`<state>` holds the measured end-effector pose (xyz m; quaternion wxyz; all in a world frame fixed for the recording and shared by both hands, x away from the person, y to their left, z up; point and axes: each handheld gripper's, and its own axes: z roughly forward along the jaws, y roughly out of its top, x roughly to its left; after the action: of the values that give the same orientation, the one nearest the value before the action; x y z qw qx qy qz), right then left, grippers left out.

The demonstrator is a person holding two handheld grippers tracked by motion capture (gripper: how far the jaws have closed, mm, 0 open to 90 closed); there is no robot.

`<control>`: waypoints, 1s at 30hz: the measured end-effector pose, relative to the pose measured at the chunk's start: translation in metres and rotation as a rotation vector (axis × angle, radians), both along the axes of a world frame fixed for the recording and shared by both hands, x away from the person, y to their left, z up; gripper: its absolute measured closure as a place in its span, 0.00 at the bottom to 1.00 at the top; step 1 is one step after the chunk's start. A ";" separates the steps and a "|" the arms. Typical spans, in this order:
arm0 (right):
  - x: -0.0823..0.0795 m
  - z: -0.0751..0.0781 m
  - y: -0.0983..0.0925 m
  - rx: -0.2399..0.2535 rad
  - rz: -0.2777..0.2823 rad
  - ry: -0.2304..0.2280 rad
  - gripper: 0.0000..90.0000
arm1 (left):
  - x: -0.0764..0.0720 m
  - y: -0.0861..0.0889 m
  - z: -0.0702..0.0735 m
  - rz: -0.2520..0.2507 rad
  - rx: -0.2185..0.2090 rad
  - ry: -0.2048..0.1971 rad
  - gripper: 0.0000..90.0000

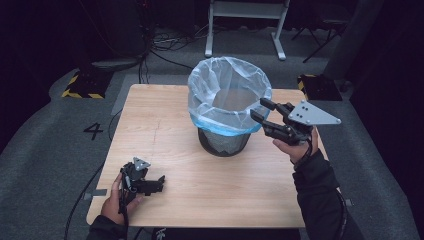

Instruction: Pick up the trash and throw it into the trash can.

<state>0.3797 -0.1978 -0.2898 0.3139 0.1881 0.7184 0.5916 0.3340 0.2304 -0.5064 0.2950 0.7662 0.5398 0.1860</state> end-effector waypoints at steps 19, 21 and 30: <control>-0.022 -0.050 -0.050 -0.137 -0.051 0.083 0.28 | 0.000 0.000 0.000 0.000 -0.001 -0.001 0.00; -0.021 -0.066 -0.053 -0.193 -0.067 0.119 0.26 | 0.000 0.000 0.000 0.001 0.000 0.000 0.00; -0.015 -0.139 -0.078 -0.292 -0.107 0.345 0.25 | 0.000 0.000 0.000 0.001 0.000 0.000 0.00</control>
<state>0.3647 -0.2754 -0.4287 0.2412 0.2770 0.8285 0.4227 0.3340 0.2303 -0.5065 0.2952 0.7659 0.5400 0.1861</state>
